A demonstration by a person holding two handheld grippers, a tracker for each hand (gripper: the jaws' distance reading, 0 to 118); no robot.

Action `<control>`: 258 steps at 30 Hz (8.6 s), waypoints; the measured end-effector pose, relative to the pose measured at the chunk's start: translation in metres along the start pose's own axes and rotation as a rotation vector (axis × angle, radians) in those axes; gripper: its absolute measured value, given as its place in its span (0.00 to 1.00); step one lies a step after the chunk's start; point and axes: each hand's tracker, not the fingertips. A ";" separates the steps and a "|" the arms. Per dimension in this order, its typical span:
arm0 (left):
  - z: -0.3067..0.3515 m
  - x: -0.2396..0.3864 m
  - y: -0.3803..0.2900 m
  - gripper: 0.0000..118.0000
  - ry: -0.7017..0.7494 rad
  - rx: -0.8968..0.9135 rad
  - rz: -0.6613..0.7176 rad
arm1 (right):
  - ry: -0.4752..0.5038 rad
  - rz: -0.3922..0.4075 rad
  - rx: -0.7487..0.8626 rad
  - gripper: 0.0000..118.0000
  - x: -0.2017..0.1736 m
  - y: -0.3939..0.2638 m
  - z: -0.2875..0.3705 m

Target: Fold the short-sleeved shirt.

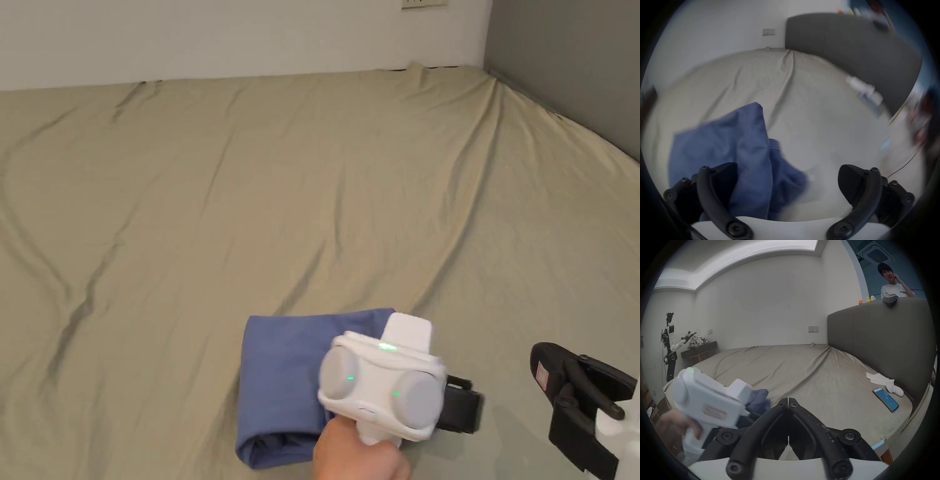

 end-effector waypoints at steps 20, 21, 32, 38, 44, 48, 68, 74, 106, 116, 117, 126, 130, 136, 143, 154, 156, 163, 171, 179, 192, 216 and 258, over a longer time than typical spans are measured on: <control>0.047 -0.013 -0.004 0.00 0.494 0.271 -0.208 | 0.022 -0.016 0.026 0.01 -0.001 -0.005 0.004; 0.028 -0.007 -0.003 0.00 0.538 0.224 -0.274 | 0.024 -0.017 0.022 0.01 0.001 -0.006 0.004; -0.063 0.043 -0.031 0.00 0.615 0.066 -0.596 | -0.016 -0.007 -0.029 0.01 0.014 -0.012 -0.004; -0.002 -0.004 -0.008 0.00 0.312 0.123 -0.193 | -0.006 0.007 -0.024 0.01 0.006 -0.009 -0.005; 0.100 -0.041 -0.020 0.01 0.177 0.451 -0.036 | 0.029 0.017 0.029 0.01 -0.014 -0.004 -0.007; 0.144 -0.062 -0.056 1.00 0.318 0.683 -0.057 | 0.062 0.042 0.098 0.01 -0.033 -0.002 -0.008; 0.203 -0.103 -0.127 0.00 0.545 0.698 0.029 | 0.217 0.098 0.085 0.02 -0.059 0.005 -0.054; 0.185 -0.122 -0.117 0.00 0.435 0.587 0.138 | 0.534 -0.175 -0.214 0.01 -0.026 0.027 -0.117; 0.023 -0.227 -0.027 0.77 -0.522 -0.002 0.562 | 0.747 -0.677 -0.704 0.01 0.010 -0.066 -0.231; 0.038 -0.219 -0.023 0.27 -0.354 -0.025 0.432 | 0.684 -0.571 -0.639 0.01 -0.004 -0.053 -0.216; 0.041 -0.220 -0.023 0.27 -0.354 -0.023 0.430 | 0.687 -0.535 -0.629 0.01 -0.008 -0.049 -0.214; 0.086 -0.247 -0.030 0.27 -0.233 -0.014 0.418 | 0.783 -0.465 -0.487 0.01 -0.032 -0.032 -0.193; 0.113 -0.277 -0.031 0.27 -0.139 -0.044 0.431 | 0.824 -0.403 -0.376 0.01 -0.042 -0.024 -0.175; 0.177 -0.340 -0.048 0.27 0.056 -0.068 0.486 | 0.940 -0.446 -0.262 0.01 -0.059 -0.019 -0.159; 0.249 -0.445 -0.126 0.26 0.214 -0.098 0.764 | 0.946 -0.366 -0.217 0.01 -0.085 -0.013 -0.146; 0.314 -0.525 -0.168 0.24 0.384 -0.103 0.819 | 0.957 -0.348 -0.207 0.01 -0.127 -0.015 -0.157; 0.311 -0.521 -0.170 0.24 0.363 -0.091 0.805 | 0.956 -0.348 -0.204 0.01 -0.132 -0.014 -0.158; 0.328 -0.509 -0.179 0.78 0.474 0.056 0.807 | 0.947 -0.335 -0.188 0.01 -0.140 -0.010 -0.160; 0.416 -0.392 -0.125 0.95 0.558 0.510 0.521 | 0.760 -0.214 -0.110 0.01 -0.146 0.020 -0.150; 0.408 -0.220 -0.061 0.93 0.626 0.913 0.035 | 0.370 0.102 0.096 0.01 -0.154 0.077 -0.088; 0.332 -0.090 -0.021 0.00 0.814 1.026 -0.106 | 0.007 0.110 0.322 0.01 -0.125 0.121 -0.023; 0.275 -0.058 -0.044 1.00 0.745 0.914 -0.162 | -0.028 0.063 0.284 1.00 -0.093 0.124 -0.026; 0.297 -0.086 -0.047 1.00 0.641 0.848 0.057 | -0.066 -0.068 0.265 1.00 -0.088 0.132 0.002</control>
